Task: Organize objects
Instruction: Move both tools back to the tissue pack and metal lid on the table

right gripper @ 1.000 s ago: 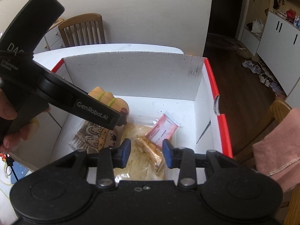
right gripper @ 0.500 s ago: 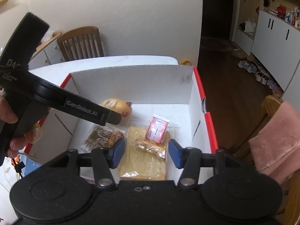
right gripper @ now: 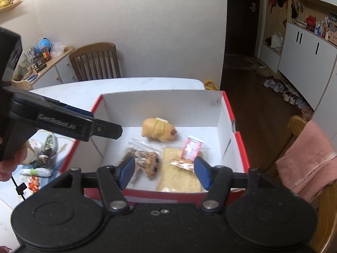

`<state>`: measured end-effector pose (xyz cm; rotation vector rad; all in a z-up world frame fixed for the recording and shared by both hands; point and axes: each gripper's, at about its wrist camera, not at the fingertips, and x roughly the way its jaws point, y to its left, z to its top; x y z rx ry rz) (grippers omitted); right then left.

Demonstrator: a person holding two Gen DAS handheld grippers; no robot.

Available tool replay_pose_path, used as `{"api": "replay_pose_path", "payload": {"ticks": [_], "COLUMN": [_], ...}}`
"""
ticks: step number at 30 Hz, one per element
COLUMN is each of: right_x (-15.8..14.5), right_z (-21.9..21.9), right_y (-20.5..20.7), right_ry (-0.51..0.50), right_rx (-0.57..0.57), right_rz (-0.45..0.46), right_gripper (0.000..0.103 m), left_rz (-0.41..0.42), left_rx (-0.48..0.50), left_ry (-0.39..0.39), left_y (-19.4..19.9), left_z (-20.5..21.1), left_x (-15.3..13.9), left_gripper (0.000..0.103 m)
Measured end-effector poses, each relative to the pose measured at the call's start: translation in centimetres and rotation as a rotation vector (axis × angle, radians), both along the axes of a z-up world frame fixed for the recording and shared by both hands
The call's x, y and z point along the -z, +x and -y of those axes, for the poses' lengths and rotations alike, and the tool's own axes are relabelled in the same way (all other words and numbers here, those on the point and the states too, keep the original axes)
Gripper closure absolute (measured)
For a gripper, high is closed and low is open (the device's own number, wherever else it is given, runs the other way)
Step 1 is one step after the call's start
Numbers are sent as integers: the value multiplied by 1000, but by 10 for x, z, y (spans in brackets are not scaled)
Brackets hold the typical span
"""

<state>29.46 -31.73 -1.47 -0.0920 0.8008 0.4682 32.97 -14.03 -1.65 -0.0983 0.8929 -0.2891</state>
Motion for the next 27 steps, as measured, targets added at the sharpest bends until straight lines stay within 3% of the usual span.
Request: {"api": "replay_pose_path", "payload": {"ticks": [4,11,20,23,27], "right_x": [-8,-16,-12,-5,4], "right_z": [-14,-49,-103,-118,-135], "right_y": [-17,-47,-86,-95,-106], "right_ry": [11,30,21,25,22], "right_rx": [-9,-23,-28,-21,-7], "right_rz": [19,37,39,14,-6], "right_gripper": [38,24,11,10,10], "left_rz": [37,92,118,113,111], "left_rx": [19,20,9,12,-9], "left_ry": [-13,-26,-5,-14,-37], "left_y": [-25,-68,-121,-135,-152], "left_z": [-17,-54,-108,-128,-156], "left_x": [-13,-30,-28,-24,-18], "left_gripper": [23,19,17,6,2]}}
